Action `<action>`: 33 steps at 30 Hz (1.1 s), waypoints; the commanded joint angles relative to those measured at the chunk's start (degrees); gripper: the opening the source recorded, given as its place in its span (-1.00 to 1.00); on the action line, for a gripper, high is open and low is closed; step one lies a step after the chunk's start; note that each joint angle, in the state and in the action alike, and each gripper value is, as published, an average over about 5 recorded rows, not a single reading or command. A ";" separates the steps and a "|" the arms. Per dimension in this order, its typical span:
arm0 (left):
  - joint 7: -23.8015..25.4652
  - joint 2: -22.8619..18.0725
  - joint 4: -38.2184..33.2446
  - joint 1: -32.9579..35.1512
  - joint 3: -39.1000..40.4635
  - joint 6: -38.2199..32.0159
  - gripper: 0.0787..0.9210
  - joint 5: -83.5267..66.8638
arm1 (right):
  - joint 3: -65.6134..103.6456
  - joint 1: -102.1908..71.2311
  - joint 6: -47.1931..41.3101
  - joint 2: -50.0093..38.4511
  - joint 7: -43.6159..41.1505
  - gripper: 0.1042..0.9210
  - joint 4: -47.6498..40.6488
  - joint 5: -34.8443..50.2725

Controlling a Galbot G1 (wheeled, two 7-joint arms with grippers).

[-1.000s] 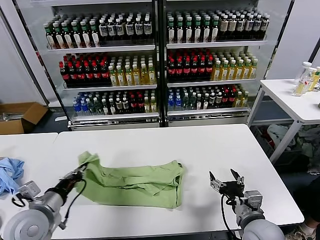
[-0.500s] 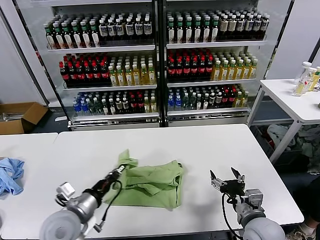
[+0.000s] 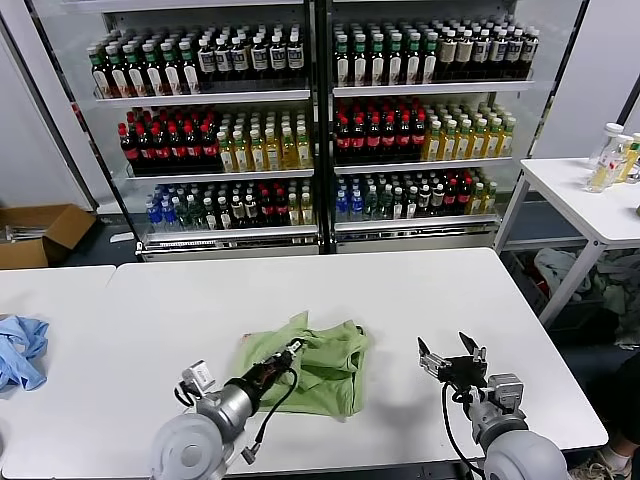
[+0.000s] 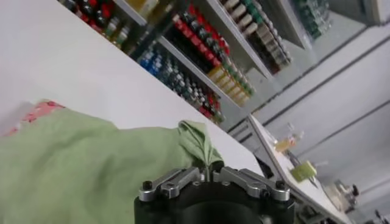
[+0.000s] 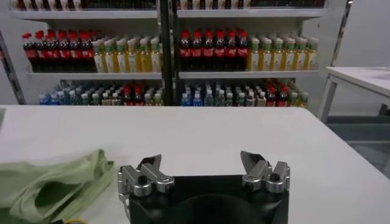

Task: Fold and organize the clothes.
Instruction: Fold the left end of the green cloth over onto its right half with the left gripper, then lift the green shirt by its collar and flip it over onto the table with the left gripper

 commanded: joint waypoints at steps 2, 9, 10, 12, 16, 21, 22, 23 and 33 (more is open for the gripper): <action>3.11 -1.14 2.30 -2.96 4.77 0.68 -0.61 4.84 | -0.33 1.02 0.00 0.09 -0.16 0.76 -0.81 0.03; 8.25 -0.19 -2.06 -2.10 5.08 1.50 -0.11 8.36 | -0.46 1.77 0.22 0.19 -0.70 0.76 -1.25 -0.19; 8.69 0.03 -3.00 -1.69 4.82 1.78 -0.05 8.64 | -0.48 1.85 0.28 0.23 -0.74 0.76 -1.34 -0.16; 8.96 0.62 -4.28 -0.84 3.86 1.84 0.09 9.99 | -0.52 1.99 0.37 0.32 -0.80 0.76 -1.50 -0.12; 6.61 2.45 -3.84 0.66 -0.71 -0.19 0.36 17.57 | -0.58 2.25 0.40 0.55 -0.83 0.76 -1.76 -0.12; 4.11 6.77 0.51 3.53 -6.58 -2.99 0.68 27.89 | -0.66 2.70 0.46 0.69 -0.95 0.76 -1.99 -0.15; 3.84 7.59 1.42 4.27 -7.43 -3.23 0.71 29.02 | -0.70 2.76 0.52 0.70 -1.03 0.76 -2.01 -0.18; 3.60 8.28 2.17 4.93 -8.14 -3.36 0.73 29.77 | -0.74 2.80 0.59 0.70 -1.12 0.76 -2.02 -0.21; 3.33 8.66 5.85 5.16 -7.42 1.75 0.77 32.17 | -1.26 2.66 1.56 0.83 -1.14 0.76 -1.70 -1.63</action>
